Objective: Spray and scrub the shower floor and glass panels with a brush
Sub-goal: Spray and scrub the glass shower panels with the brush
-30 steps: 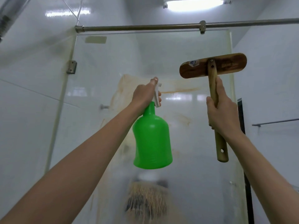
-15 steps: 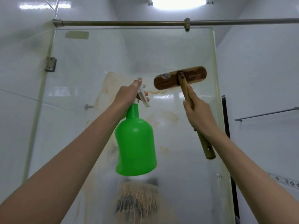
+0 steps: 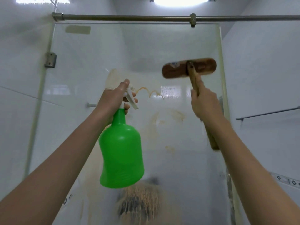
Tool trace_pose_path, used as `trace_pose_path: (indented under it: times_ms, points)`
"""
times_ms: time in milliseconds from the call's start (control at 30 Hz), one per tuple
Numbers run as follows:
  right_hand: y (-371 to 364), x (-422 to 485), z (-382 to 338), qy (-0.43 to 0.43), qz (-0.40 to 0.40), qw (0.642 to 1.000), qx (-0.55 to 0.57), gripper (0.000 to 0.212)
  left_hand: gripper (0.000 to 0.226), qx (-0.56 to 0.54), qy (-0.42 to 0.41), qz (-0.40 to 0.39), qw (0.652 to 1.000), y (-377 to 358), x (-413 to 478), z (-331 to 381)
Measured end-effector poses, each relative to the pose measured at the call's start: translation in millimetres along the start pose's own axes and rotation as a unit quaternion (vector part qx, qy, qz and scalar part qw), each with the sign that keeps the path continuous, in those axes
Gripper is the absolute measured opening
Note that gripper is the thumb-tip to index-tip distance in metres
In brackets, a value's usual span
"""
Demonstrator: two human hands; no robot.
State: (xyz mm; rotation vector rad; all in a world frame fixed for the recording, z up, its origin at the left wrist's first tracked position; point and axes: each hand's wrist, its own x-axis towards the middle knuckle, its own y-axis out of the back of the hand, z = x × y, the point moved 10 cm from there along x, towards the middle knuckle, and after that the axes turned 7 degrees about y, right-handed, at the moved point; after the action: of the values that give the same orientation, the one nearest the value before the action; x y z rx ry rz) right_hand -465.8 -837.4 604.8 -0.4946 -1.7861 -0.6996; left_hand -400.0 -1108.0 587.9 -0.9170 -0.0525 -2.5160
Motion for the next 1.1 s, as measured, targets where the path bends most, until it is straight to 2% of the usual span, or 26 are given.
trace_pose_path:
  times_ms: [100, 133, 233, 333, 433, 500, 600, 667, 733, 867, 967, 1033, 1100]
  points:
    - [-21.2, -108.5, 4.6, -0.011, -0.058, 0.998, -0.012, 0.061, 0.042, -0.007, -0.006, 0.005, 1.0, 8.8, -4.8, 2.7]
    - [-26.2, -120.0, -1.1, -0.004, -0.08, 0.997, -0.014, 0.061, 0.043, -0.007, -0.009, 0.006, 1.0, 11.0, -5.9, 4.0]
    - [-26.5, -58.2, -10.2, 0.036, -0.045, 0.998, -0.032, 0.061, 0.042, 0.0, -0.013, 0.007, 1.0, 13.7, -8.8, 7.8]
    - [-13.4, -7.9, -20.9, 0.038, -0.02, 0.999, -0.007, 0.06, 0.041, -0.003, -0.013, 0.007, 1.0, 20.1, -12.2, 9.2]
    - [-33.5, -78.0, -18.0, 0.029, -0.039, 0.999, 0.005, 0.067, 0.041, -0.01, -0.018, 0.018, 1.0, 38.1, -15.7, 11.6]
    - [-51.3, -119.6, -34.2, 0.04, -0.082, 0.996, 0.003, 0.069, 0.044, -0.01, -0.018, 0.021, 1.0, 50.0, -16.4, 9.4]
    - [-61.8, -53.0, -62.8, 0.073, -0.037, 0.996, -0.032, 0.064, 0.048, 0.011, -0.01, 0.023, 1.0, 61.2, -16.9, 3.3]
    - [-59.0, -7.1, -84.4, 0.093, -0.03, 0.995, -0.011, 0.061, 0.048, 0.013, -0.01, 0.037, 0.999, 71.4, -18.3, -1.1]
    - [-67.8, -11.9, -85.1, 0.084, -0.035, 0.996, 0.001, 0.061, 0.047, 0.015, -0.014, 0.055, 0.998, 85.4, -19.0, -3.1]
    - [-90.1, -96.8, -81.6, 0.069, -0.075, 0.994, -0.03, 0.063, 0.049, 0.016, -0.027, 0.074, 0.997, 109.5, -20.0, -2.6]
    - [-92.3, -30.6, -115.9, 0.104, -0.03, 0.994, -0.027, 0.062, 0.05, 0.081, -0.062, 0.098, 0.99, 118.2, -18.1, 7.7]
    - [-87.5, 2.9, -138.2, 0.125, -0.036, 0.992, 0.0, 0.062, 0.051, 0.118, -0.089, 0.119, 0.982, 124.3, -16.7, 14.8]
    - [-94.9, -12.5, -134.4, 0.109, -0.044, 0.993, 0.012, 0.062, 0.052, 0.128, -0.096, 0.132, 0.978, 134.4, -14.2, 19.0]
